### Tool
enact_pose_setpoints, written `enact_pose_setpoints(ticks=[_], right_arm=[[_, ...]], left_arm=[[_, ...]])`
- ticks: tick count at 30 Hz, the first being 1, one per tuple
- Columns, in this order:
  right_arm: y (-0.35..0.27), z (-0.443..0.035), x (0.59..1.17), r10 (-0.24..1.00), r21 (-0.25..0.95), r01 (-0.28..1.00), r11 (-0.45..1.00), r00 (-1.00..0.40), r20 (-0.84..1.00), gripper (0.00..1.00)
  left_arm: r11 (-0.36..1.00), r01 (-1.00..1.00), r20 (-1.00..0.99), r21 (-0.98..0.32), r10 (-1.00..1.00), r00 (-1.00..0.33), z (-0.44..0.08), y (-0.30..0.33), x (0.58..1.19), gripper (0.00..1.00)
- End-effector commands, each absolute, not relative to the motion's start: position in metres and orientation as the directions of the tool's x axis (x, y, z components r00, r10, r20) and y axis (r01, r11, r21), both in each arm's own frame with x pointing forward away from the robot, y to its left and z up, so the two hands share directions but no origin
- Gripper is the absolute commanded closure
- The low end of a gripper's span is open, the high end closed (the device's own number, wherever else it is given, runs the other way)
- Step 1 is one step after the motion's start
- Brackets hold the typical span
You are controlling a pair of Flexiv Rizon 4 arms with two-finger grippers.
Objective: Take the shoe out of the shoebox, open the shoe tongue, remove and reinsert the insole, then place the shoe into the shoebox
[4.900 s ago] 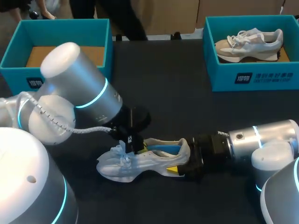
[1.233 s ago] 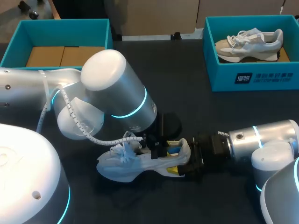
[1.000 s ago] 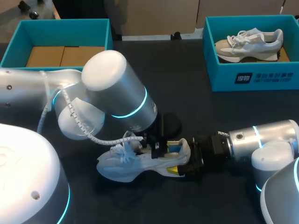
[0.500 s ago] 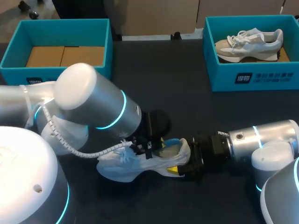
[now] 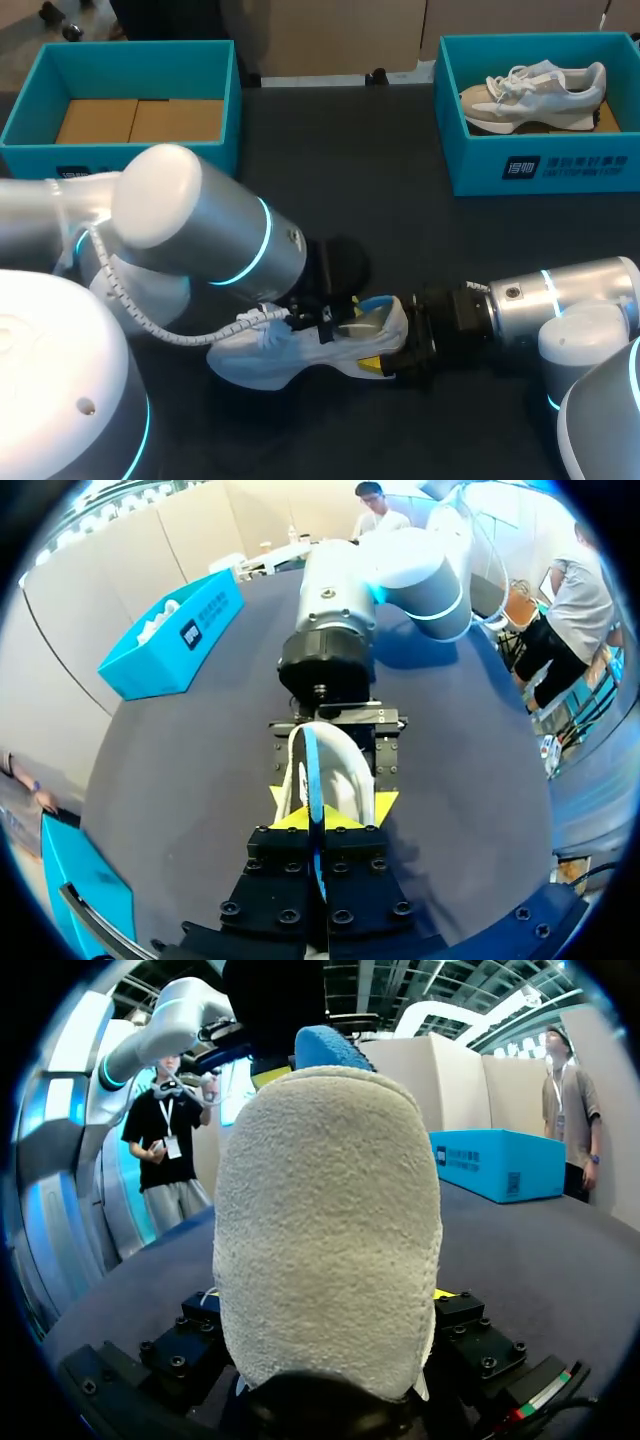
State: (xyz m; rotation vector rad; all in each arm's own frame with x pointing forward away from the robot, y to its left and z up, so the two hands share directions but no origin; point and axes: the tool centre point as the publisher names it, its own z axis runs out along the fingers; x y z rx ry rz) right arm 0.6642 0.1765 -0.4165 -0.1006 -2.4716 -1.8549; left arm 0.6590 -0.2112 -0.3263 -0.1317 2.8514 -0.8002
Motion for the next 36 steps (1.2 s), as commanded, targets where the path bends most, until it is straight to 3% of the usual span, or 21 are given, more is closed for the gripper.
enact_pose_setpoints(ticks=[1, 3, 7, 18, 23, 34, 36], right_arm=[[0.178, -0.416, 0.664, 0.022, 0.955, 0.083, 0.284, -0.997, 0.08, 1.0], [0.178, -0.416, 0.664, 0.022, 0.955, 0.083, 0.284, -0.997, 0.08, 1.0], [0.178, -0.416, 0.664, 0.022, 0.955, 0.083, 0.284, -0.997, 0.08, 1.0], [0.178, -0.416, 0.664, 0.022, 0.955, 0.083, 0.284, -0.997, 0.08, 1.0], [0.178, -0.416, 0.664, 0.022, 0.955, 0.083, 0.284, -0.997, 0.08, 1.0], [0.178, -0.416, 0.664, 0.022, 0.955, 0.083, 0.284, -0.997, 0.08, 1.0], [0.178, -0.416, 0.664, 0.022, 0.955, 0.083, 0.284, -0.997, 0.08, 1.0]], left_arm=[[0.858, -0.043, -0.151, -0.513, -0.14, -0.979, -0.326, -0.224, 0.661, 1.0], [0.856, -0.041, -0.15, -0.515, -0.138, -0.979, -0.325, -0.223, 0.66, 0.64], [0.858, -0.032, -0.146, -0.512, -0.124, -0.981, -0.325, -0.218, 0.658, 0.36], [0.853, -0.007, -0.176, -0.522, -0.116, -0.977, -0.332, -0.2, 0.647, 0.36], [0.848, -0.003, -0.206, -0.53, -0.132, -0.969, -0.335, -0.197, 0.649, 0.5], [0.862, -0.002, -0.244, -0.507, -0.145, -0.959, -0.346, -0.206, 0.653, 0.52], [0.864, -0.002, -0.254, -0.503, -0.151, -0.955, -0.348, -0.207, 0.654, 0.57]])
